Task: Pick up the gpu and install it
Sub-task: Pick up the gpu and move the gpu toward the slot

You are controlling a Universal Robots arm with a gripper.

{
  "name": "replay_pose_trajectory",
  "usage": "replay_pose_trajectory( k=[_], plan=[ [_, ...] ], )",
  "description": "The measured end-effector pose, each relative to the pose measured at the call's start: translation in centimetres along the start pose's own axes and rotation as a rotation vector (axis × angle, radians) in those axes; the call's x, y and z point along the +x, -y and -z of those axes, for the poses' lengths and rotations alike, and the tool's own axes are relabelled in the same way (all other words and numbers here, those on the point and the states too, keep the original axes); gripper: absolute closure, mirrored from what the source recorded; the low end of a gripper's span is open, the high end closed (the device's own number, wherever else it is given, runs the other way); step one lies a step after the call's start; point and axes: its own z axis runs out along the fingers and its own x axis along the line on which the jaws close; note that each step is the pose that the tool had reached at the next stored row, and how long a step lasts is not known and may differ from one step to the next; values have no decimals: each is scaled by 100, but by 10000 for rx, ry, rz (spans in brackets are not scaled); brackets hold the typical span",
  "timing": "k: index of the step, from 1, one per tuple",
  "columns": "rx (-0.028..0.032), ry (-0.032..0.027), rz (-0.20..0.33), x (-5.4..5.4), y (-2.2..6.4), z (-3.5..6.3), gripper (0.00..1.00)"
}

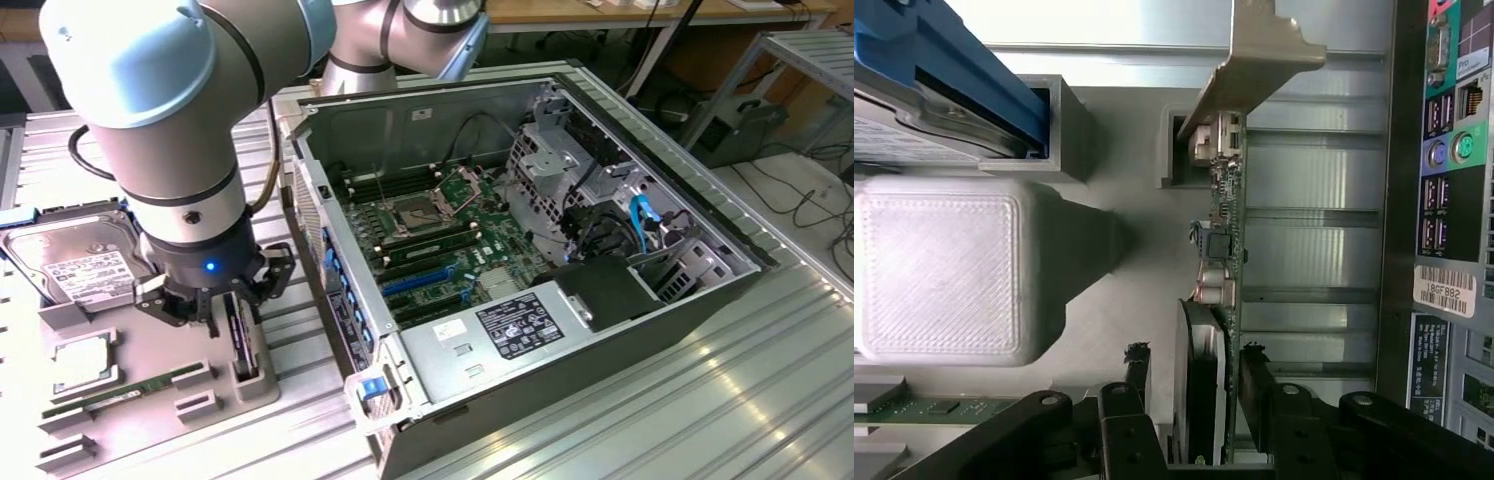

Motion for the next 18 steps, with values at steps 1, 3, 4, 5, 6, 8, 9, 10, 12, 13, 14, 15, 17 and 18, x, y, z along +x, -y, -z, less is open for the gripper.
replay_pose_trajectory(
  k=[1, 3, 4, 5, 6, 8, 9, 10, 12, 13, 14, 15, 17, 18],
  plan=[
    [0, 0, -1, 0, 0, 0, 52],
    [2, -2, 0, -3, 3, -1, 52],
    [2, -2, 0, -4, 3, -2, 52],
    [0, -1, 1, -4, 5, -3, 52],
    [1, -1, 2, -4, 9, -4, 54],
    [0, -1, 0, -4, 14, -3, 66],
    [0, -1, 1, -4, 17, -4, 72],
    [1, -1, 1, -4, 22, -4, 72],
    [0, -1, 0, -3, 27, -4, 73],
    [1, -1, 1, -4, 29, -4, 73],
    [1, -1, 1, -4, 30, -4, 73],
    [1, -1, 0, -4, 30, -4, 73],
    [1, -1, 1, -4, 30, -4, 73],
    [1, -1, 1, -4, 30, -5, 73]
  ],
)
